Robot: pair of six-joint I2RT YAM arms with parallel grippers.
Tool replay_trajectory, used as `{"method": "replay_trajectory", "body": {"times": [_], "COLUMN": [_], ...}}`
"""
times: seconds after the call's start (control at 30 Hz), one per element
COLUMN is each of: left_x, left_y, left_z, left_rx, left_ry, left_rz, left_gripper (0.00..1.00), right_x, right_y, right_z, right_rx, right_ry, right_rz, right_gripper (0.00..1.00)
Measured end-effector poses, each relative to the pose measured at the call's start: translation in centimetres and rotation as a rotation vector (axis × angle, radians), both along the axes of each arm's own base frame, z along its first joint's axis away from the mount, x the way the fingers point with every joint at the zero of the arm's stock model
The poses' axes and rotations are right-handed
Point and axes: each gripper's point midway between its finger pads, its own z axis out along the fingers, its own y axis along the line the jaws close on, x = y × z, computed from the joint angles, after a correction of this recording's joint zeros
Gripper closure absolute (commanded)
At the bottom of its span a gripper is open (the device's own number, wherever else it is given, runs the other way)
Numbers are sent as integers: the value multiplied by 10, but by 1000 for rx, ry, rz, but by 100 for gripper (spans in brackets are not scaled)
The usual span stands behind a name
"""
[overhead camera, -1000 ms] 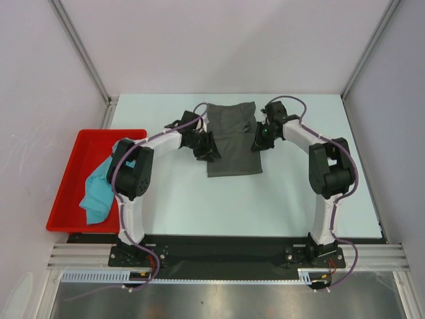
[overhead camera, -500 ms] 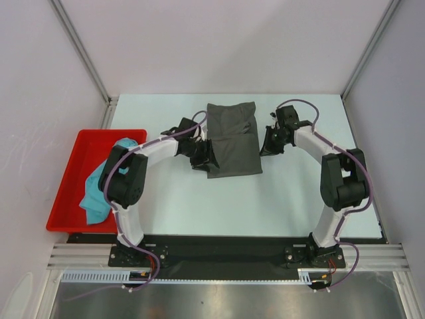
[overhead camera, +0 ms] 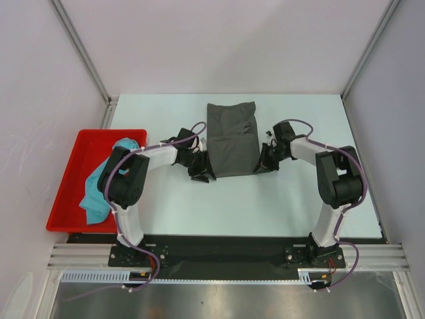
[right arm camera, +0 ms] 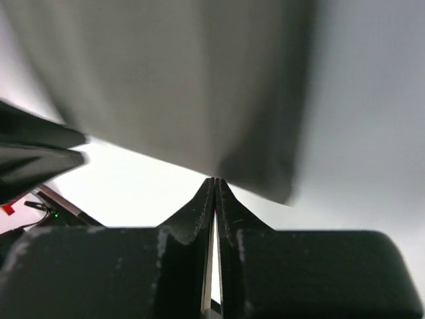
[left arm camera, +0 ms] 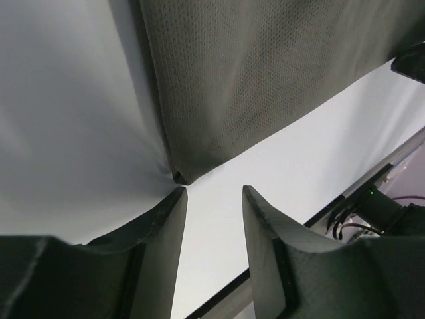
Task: Fold and stack the t-shirts
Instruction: Fold the tshirt
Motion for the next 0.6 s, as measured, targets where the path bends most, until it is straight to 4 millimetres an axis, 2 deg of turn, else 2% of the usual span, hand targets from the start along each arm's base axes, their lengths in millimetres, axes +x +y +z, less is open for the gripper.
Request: {"method": "replay_trajectory", "body": {"times": [0.17,0.3,0.47,0.6], "left_x": [0,0,-6,-5], "left_y": [-1,1,7,1], "left_z": [0,0,10,36], "left_rx": [-4,7,60,31], "left_ry": [-1,-10,-35,-99], "left_rz": [0,3,7,2], "left_gripper": [55,56,53,53], "right_x": [-12,-8,-9,-6], "right_y": [-37,-53,-42,-12], "right_z": [-22,-20,-1,21], "right_rx": [-16,-34,-35,17], "right_ry": [77,70,33,-28], "right_rz": [-70,-103,-66,-4], "right_gripper": [95,94,94,93]}}
